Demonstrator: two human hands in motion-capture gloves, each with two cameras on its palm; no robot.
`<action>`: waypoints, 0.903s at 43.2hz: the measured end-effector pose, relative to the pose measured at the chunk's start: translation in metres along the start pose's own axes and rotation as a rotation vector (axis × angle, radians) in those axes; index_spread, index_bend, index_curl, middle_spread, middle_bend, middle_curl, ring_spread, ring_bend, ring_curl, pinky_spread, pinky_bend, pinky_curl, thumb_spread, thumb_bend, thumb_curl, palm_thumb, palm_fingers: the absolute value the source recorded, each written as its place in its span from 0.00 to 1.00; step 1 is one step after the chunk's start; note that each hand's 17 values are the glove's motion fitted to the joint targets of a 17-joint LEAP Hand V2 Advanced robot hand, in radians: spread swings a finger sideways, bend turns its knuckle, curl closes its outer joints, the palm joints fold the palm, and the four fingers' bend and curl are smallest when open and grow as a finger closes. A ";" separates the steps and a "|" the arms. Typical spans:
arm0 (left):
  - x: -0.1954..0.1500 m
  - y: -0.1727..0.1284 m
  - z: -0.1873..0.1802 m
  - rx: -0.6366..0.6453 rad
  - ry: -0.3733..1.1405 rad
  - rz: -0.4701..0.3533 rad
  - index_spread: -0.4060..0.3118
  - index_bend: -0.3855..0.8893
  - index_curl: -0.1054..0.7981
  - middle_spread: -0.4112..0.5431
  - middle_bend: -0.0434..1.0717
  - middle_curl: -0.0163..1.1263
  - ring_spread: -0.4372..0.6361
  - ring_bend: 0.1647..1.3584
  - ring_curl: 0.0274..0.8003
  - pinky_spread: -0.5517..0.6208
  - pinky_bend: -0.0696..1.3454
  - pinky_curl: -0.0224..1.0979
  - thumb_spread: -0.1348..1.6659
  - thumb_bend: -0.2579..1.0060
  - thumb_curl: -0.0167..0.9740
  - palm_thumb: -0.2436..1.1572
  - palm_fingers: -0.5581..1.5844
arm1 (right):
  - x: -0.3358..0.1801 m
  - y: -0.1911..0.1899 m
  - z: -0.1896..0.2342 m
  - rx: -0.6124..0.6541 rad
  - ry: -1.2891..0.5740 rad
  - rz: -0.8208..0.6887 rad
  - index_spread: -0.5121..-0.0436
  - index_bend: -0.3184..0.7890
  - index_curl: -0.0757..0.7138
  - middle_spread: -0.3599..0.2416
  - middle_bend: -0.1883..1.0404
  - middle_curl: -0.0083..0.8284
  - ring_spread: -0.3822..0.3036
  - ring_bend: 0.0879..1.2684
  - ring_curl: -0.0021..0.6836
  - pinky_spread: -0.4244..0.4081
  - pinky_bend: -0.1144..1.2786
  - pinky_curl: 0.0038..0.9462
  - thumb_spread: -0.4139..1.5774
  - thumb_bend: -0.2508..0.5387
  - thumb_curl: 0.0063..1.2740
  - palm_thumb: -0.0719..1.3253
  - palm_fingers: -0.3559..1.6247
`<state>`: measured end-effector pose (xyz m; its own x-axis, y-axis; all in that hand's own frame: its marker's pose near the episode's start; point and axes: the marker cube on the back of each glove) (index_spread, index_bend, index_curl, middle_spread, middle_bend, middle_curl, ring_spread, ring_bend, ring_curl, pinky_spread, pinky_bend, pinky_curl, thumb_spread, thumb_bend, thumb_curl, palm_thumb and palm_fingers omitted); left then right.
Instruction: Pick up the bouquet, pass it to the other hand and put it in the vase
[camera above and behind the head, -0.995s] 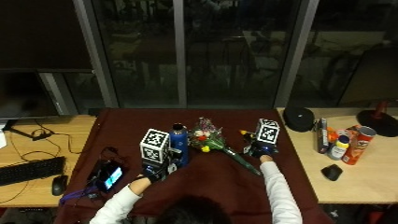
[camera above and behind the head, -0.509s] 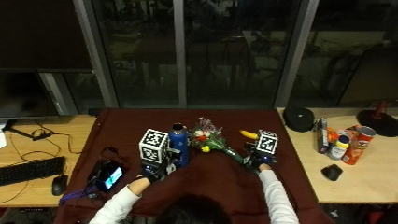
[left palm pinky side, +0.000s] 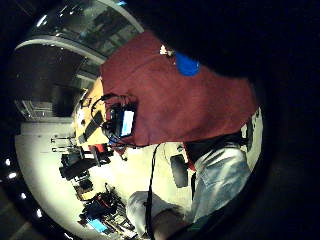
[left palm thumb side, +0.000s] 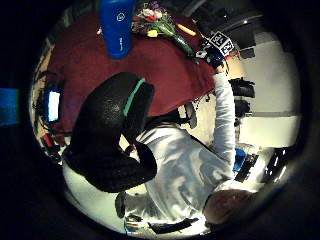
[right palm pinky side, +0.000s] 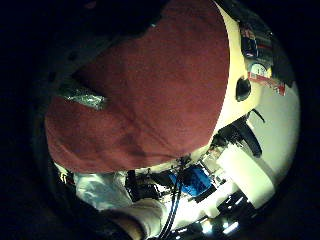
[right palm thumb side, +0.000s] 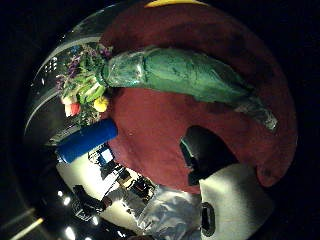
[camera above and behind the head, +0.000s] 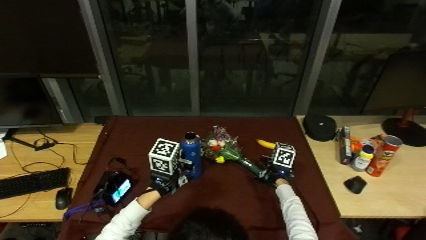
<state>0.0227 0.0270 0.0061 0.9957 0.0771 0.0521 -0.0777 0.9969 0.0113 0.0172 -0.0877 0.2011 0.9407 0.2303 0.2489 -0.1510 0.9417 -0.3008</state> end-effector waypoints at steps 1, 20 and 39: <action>0.000 0.000 0.001 -0.002 -0.001 0.000 0.64 0.40 0.38 0.74 0.21 0.31 0.77 0.40 0.32 0.80 0.43 0.32 0.72 0.19 0.30 0.35 0.32 | 0.000 0.000 0.000 0.003 0.004 -0.003 0.70 0.39 0.29 0.83 0.30 0.43 0.79 0.38 0.46 0.87 0.72 0.38 0.69 0.25 0.32 0.56 0.18; -0.003 -0.002 0.006 -0.021 0.008 -0.009 0.64 0.40 0.38 0.74 0.21 0.31 0.77 0.40 0.32 0.80 0.43 0.33 0.72 0.19 0.30 0.35 0.32 | 0.001 -0.003 0.022 -0.091 0.002 -0.021 0.73 0.35 0.26 0.87 0.33 0.43 0.80 0.48 0.49 0.88 0.73 0.37 0.69 0.28 0.30 0.52 0.22; -0.004 0.001 0.006 -0.024 0.001 -0.014 0.64 0.40 0.38 0.74 0.21 0.31 0.77 0.40 0.32 0.80 0.43 0.33 0.72 0.19 0.30 0.35 0.32 | 0.000 -0.007 0.040 -0.048 0.010 -0.022 0.64 0.43 0.30 0.75 0.37 0.45 0.80 0.39 0.44 0.87 0.66 0.35 0.68 0.29 0.30 0.53 0.23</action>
<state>0.0182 0.0275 0.0116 0.9967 0.0629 0.0512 -0.0623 0.9980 -0.0124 0.0060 -0.0848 0.2401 0.9466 0.2074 0.2467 -0.1160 0.9333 -0.3398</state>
